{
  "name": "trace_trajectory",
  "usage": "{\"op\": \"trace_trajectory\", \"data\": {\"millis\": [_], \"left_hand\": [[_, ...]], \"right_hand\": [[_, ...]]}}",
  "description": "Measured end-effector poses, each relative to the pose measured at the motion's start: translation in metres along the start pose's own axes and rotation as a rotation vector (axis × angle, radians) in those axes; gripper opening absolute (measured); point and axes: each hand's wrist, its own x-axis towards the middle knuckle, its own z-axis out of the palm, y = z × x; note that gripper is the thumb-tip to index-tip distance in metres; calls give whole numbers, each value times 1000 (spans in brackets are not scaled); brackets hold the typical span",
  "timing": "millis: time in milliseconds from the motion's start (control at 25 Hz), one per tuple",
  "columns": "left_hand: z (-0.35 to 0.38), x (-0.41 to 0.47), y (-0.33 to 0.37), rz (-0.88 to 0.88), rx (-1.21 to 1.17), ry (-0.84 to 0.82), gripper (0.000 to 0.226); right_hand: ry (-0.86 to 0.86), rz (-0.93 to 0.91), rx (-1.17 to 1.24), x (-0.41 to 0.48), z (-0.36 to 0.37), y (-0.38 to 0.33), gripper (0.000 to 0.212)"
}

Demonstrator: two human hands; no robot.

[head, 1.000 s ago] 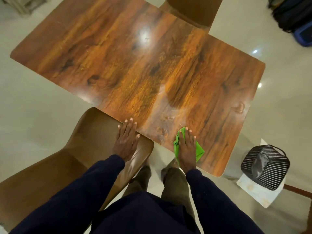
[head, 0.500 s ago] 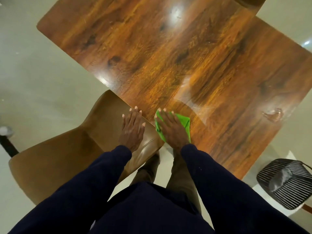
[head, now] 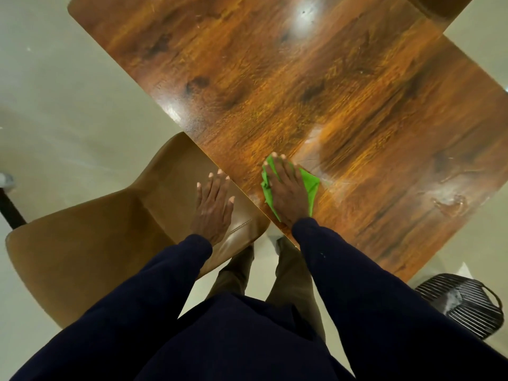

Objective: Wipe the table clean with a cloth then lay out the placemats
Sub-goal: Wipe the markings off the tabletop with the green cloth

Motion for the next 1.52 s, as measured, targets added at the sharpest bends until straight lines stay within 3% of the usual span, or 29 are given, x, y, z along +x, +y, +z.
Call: {"op": "trace_trajectory", "data": {"millis": [160,320,480,640,800,1000,1200,1360,1520], "left_hand": [[2,1,2,15,11,10,58],[5,11,11,81,6,17,57],[11,22,26,139,29,17,54],[13,25,23,118,21,21,54],[15,22,16,102,22,14,55],[20,36,38,166,-19,-7,57],[34,50,63,252,9,-82,61],[38,59,66,237,51,-111,66],[35,57,57,169,80,-98,68]], "right_hand": [[-74,-255,26,-12,13,-18,60],[-198,-420,28,-84,10,23,74],[-140,-237,31,-132,-7,78,63],[2,77,1,-74,-8,63,57],[18,66,18,-19,2,7,55],[-104,-113,38,-114,10,13,69],[-75,179,43,-195,-8,68,61],[47,548,3,-112,-22,97,55],[115,550,-14,-17,-28,97,53]]}}
